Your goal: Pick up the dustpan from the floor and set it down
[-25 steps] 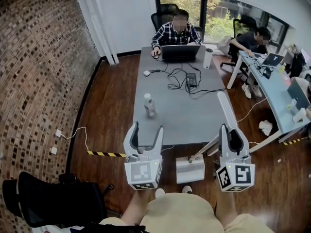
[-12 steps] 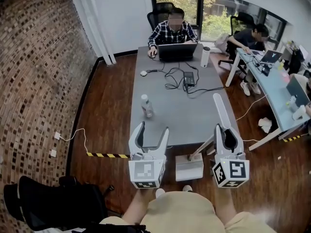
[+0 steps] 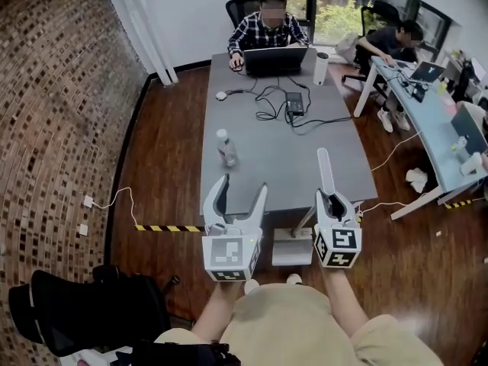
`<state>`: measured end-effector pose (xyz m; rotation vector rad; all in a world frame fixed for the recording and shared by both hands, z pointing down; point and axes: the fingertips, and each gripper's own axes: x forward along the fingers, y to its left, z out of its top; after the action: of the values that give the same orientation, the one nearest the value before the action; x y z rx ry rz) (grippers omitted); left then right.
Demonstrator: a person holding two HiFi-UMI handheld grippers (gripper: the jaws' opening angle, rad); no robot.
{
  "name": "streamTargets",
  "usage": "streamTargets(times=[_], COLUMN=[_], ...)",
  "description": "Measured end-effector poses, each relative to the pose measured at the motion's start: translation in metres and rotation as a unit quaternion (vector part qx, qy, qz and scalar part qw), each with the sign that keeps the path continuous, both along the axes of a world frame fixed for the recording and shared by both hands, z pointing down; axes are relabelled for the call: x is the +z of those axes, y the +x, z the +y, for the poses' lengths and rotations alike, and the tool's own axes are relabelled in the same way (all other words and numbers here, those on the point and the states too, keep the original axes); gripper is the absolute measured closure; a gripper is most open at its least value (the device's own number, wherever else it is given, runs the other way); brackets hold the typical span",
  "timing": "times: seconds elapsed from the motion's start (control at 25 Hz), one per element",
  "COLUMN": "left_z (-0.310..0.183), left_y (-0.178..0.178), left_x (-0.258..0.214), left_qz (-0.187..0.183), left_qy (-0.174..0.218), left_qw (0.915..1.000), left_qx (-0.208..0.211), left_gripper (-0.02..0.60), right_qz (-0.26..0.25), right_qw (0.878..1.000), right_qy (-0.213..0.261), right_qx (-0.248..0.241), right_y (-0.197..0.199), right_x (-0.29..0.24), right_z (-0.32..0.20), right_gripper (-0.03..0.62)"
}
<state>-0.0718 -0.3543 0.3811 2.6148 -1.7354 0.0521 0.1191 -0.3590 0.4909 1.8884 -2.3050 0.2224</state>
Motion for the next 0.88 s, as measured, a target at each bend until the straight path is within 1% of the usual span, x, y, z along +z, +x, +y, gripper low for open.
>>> streamTargets(times=[0.2, 0.32, 0.36, 0.64, 0.76, 0.88], left_z=[-0.001, 0.001, 0.0, 0.001, 0.003, 0.006], left_y=[0.0, -0.002, -0.002, -0.021, -0.027, -0.03], left_x=[0.011, 0.011, 0.011, 0.014, 0.018, 0.022], left_qz=[-0.002, -0.01, -0.012, -0.017, -0.018, -0.017], left_qy=[-0.015, -0.017, -0.017, -0.023, -0.028, -0.033], left_qw=[0.9999, 0.9996, 0.9995, 0.9981, 0.9974, 0.9966], left_qx=[-0.008, -0.018, -0.022, -0.055, -0.064, -0.074], left_gripper=[0.282, 0.282, 0.282, 0.282, 0.282, 0.282], right_qz=[0.017, 0.018, 0.022, 0.056, 0.067, 0.078], right_qw=[0.996, 0.989, 0.987, 0.973, 0.967, 0.961], right_qy=[-0.086, -0.148, -0.162, -0.218, -0.239, -0.249], right_qx=[-0.004, 0.002, 0.0, -0.044, -0.062, -0.094], right_y=[0.003, 0.01, 0.011, -0.005, -0.009, -0.012], right_x=[0.089, 0.139, 0.152, 0.223, 0.246, 0.261], right_z=[-0.004, 0.001, 0.001, 0.002, 0.004, 0.001], right_gripper=[0.482, 0.482, 0.482, 0.484, 0.484, 0.484])
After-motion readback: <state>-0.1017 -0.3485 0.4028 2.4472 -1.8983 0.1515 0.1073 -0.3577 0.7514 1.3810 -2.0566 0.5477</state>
